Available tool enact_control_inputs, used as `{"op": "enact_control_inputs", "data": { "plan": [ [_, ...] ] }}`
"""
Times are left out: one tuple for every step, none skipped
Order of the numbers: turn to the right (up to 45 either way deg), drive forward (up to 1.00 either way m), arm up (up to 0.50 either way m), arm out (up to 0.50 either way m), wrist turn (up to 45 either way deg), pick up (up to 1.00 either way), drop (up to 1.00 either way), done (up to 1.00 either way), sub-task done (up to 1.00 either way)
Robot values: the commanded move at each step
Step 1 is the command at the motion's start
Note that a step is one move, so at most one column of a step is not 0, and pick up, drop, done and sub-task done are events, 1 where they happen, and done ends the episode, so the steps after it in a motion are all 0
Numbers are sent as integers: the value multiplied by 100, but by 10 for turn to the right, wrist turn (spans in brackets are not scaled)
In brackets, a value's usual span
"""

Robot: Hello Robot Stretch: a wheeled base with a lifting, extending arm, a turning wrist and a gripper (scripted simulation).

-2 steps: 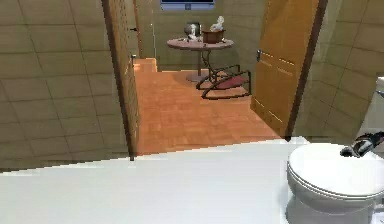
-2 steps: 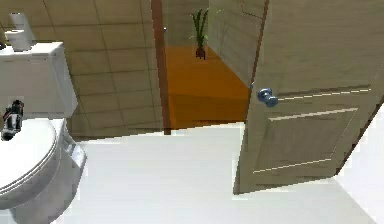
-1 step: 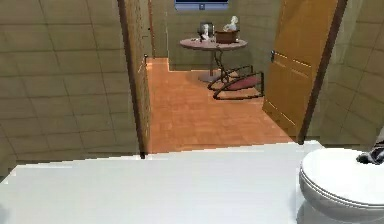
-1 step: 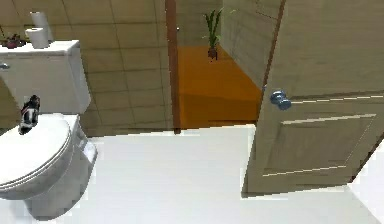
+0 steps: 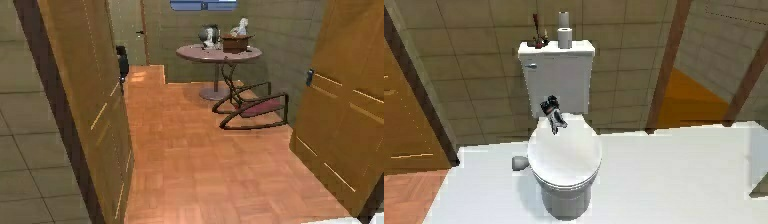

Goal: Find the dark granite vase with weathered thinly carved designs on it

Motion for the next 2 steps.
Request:
{"op": "enact_control_inputs", "data": {
  "plan": [
    [0,30,0,0,0,0,0,0,0],
    [300,0,0,0,0,0,0,0,0]
  ]
}}
